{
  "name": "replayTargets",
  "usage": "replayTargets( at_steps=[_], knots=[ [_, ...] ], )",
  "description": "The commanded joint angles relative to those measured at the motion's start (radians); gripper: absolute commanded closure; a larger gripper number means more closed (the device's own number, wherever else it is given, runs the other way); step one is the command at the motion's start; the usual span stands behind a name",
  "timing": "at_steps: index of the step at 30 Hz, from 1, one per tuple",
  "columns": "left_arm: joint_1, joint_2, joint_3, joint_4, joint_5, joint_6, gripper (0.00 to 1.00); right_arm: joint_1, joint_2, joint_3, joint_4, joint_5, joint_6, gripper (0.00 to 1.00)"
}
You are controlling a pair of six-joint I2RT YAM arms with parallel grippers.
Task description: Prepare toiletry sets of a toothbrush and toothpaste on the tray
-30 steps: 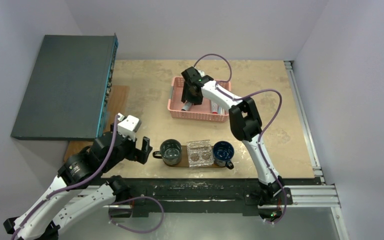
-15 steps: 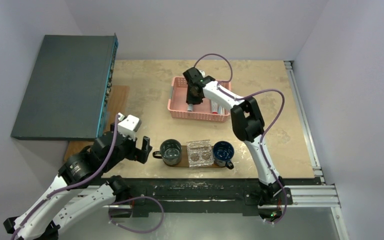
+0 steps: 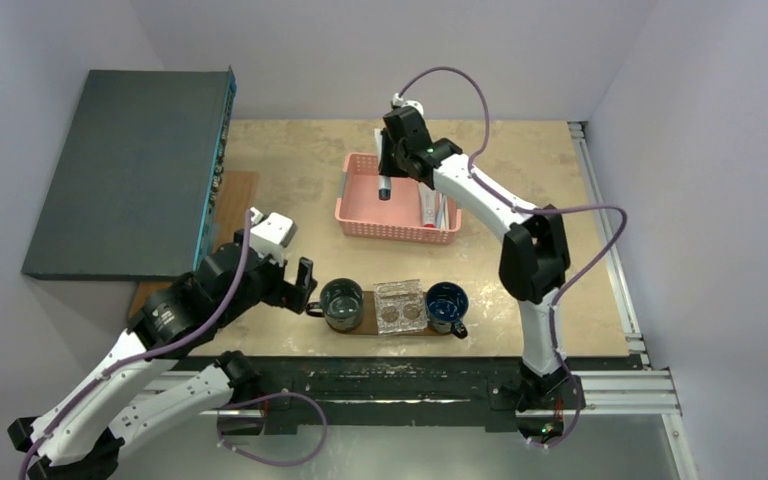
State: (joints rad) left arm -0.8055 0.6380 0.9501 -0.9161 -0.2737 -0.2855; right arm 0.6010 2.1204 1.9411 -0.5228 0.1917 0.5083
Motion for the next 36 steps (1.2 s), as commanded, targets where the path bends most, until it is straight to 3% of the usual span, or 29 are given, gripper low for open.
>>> replayTargets(
  at_steps=[1,5,13,18,36],
  knots=[
    [0.003,0.067,0.09,0.1,0.062,-0.018,0.0,-0.002,-0.168,-0.104,0.14,-0.002,-0.019,0.79],
    [0.003,0.135,0.135,0.133,0.095,-0.11,0.0,0.014,-0.319,-0.26,0.227,-0.064,0.038,0.79],
    [0.004,0.226,0.183,0.223,0.169,-0.265,0.0,0.111,-0.559,-0.49,0.312,-0.032,0.145,0.78],
    [0.004,0.265,0.179,0.282,0.211,-0.314,0.0,0.202,-0.638,-0.528,0.264,0.064,0.209,0.79],
    [0.041,0.297,0.137,0.423,0.208,-0.426,0.09,0.288,-0.748,-0.549,0.258,-0.025,0.311,0.76]
  ],
)
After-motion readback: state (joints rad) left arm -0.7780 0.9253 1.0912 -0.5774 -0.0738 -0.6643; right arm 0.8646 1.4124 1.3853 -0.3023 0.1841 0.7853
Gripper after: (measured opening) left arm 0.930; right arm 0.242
